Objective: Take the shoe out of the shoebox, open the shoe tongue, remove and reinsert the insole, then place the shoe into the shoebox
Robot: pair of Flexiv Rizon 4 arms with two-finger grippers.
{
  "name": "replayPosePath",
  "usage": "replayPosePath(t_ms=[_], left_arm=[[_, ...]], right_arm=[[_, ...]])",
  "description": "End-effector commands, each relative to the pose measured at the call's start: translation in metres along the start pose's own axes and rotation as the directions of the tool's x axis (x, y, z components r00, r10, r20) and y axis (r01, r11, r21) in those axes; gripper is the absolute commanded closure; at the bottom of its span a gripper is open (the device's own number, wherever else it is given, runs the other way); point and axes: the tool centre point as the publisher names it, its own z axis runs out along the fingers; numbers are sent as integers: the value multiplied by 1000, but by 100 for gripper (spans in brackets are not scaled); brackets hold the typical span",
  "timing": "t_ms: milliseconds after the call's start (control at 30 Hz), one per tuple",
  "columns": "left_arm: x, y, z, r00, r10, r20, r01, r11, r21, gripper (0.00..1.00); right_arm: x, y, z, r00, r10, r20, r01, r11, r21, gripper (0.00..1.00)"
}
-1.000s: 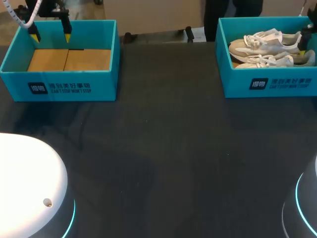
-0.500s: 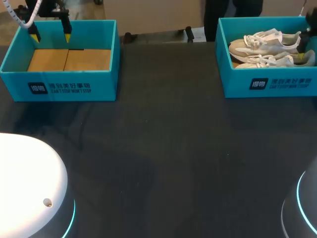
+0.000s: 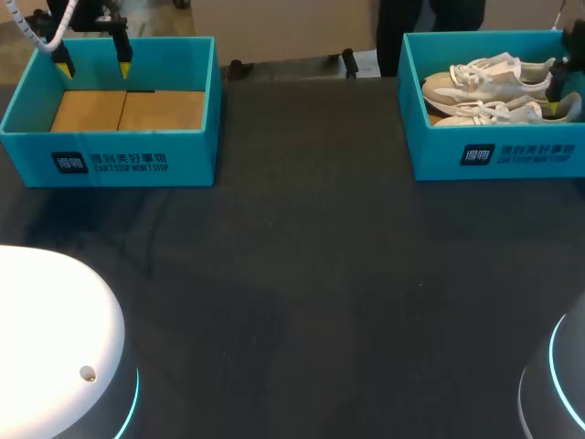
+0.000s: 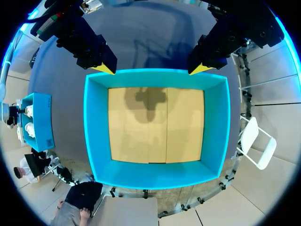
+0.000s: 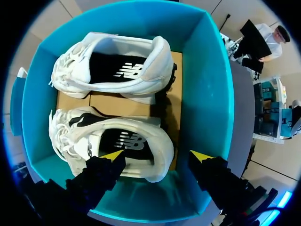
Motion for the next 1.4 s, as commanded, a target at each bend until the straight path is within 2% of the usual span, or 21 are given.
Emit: replayPosePath(t_ms=[33,200,333,467,567,700,767,867,933,967,1000,1067,1400], left_arm=[[0,1,1,1000,0,-2,0,1000,1,0],[0,1,1,1000,0,-2,0,1000,1,0],[0,1,1,1000,0,-2,0,1000,1,0],[0,1,1,1000,0,-2,0,1000,1,0],[0,1,1,1000,0,-2,0,1000,1,0],[0,1,1,1000,0,-2,0,1000,1,0],[0,1,1,1000,0,-2,0,1000,1,0],[0,1,1,1000,0,-2,0,1000,1,0],[0,1,1,1000,0,-2,0,1000,1,0],[0,1,1,1000,0,-2,0,1000,1,0],[0,1,1,1000,0,-2,0,1000,1,0],[0,1,1,1000,0,-2,0,1000,1,0],[0,1,1,1000,0,-2,0,1000,1,0]], right_arm=[[-2,7,8,1000,1,-9,-1,1000,14,15],[-3,7,17,1000,11,-20,-11,1000,25,20],[-4,7,21,999,27,-39,-26,999,22,18],[-6,6,23,998,44,-49,-44,999,9,9],[-8,6,26,997,54,-55,-53,999,10,10],[-12,5,30,995,74,-64,-73,997,12,20],[-14,4,31,994,85,-73,-85,996,8,18],[-15,2,30,993,93,-76,-93,996,5,20],[-15,-1,29,993,95,-74,-95,995,1,29],[-14,-2,29,993,94,-73,-94,996,-1,39],[-13,-2,30,993,93,-70,-94,996,-2,45],[-11,-3,31,994,90,-64,-90,996,-1,51],[-4,-6,30,993,92,-67,-93,996,-8,49]])
